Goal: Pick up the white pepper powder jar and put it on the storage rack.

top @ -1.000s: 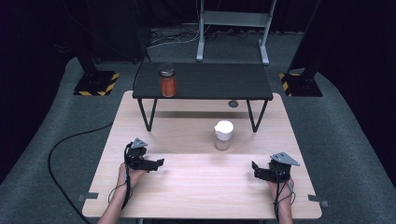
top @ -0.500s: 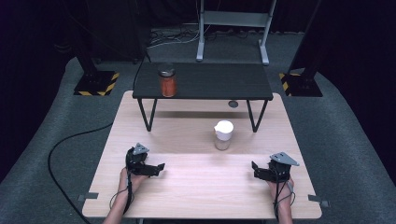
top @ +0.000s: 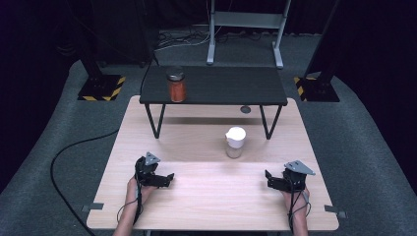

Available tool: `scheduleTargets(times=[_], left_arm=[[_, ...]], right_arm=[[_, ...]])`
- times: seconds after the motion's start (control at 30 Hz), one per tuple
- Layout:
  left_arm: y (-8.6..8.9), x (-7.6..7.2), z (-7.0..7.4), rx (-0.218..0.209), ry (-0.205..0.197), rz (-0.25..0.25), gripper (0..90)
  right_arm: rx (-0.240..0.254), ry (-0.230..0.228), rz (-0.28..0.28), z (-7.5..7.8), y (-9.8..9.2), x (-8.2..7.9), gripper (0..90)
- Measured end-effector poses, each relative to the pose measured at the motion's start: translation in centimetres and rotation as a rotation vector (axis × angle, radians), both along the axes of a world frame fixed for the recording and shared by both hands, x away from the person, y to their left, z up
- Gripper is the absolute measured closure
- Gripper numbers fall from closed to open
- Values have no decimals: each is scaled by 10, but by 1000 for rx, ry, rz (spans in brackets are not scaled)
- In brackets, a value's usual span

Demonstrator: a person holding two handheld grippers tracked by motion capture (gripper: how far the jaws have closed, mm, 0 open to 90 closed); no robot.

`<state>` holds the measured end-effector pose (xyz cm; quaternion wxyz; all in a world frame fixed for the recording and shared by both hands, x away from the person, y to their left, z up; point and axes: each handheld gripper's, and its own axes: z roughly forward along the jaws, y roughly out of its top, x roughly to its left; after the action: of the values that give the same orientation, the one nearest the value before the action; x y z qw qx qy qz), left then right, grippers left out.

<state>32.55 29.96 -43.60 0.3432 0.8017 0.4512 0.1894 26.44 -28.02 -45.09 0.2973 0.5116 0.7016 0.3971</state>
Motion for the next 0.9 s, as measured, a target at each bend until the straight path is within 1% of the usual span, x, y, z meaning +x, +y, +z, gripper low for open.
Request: scheduleTargets(times=[0.1, 0.37, 0.53, 0.7, 0.77, 0.9], left_arm=[[1, 0, 0, -5, 1, 1, 6], [0, 0, 0, 1, 0, 1, 2], [-2, -2, 0, 0, 0, 19, 3], [-2, -3, 0, 0, 0, 22, 3], [-2, -3, 0, 0, 0, 22, 3], [-2, -3, 0, -3, 1, 21, 5]], right_arm=[[3, -3, 4, 0, -1, 0, 12], [3, -8, 9, -1, -1, -2, 12], [-3, -7, 3, -1, 0, -2, 11], [-8, -4, -6, 0, 3, -2, 10], [-16, -1, -4, 0, 4, -2, 10], [-50, 0, -8, 1, 10, -4, 10]])
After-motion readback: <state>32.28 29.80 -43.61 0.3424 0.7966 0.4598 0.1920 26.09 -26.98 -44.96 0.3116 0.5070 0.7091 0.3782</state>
